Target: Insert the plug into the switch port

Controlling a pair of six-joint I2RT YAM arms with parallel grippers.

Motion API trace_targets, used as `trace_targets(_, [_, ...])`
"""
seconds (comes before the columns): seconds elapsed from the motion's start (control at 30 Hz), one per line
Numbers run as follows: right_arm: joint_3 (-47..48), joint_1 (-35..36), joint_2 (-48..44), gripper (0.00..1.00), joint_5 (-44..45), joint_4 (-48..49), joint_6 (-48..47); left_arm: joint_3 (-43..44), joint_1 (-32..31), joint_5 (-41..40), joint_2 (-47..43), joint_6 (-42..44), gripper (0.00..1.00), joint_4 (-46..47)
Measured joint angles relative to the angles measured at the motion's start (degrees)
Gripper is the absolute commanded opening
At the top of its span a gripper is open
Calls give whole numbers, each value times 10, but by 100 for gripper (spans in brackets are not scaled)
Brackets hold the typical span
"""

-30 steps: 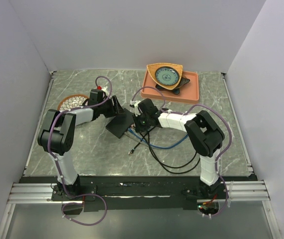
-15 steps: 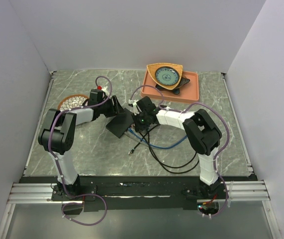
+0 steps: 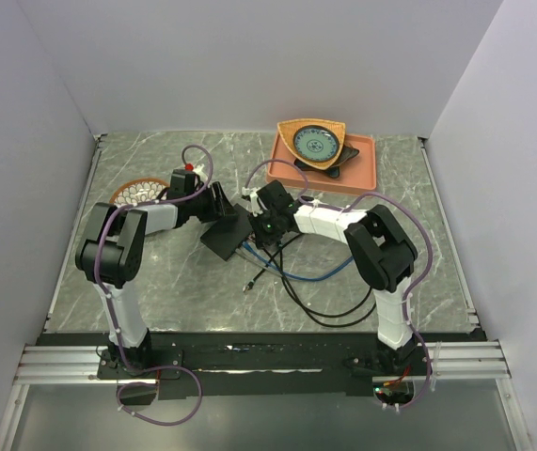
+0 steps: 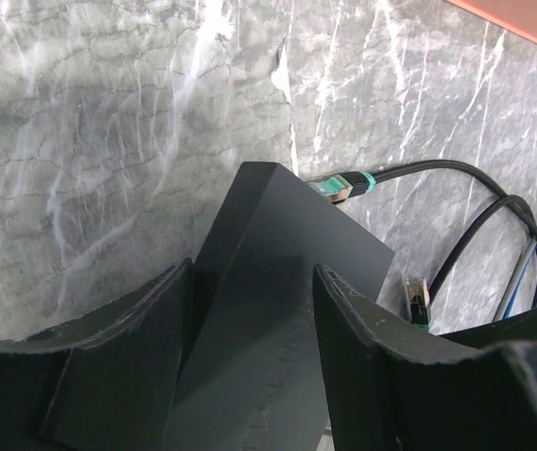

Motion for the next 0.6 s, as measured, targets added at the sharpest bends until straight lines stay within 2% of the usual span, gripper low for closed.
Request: trace_targets(0.6, [16,-1,12,0,-5,-13,8,4,2,8,10,13,56,-1])
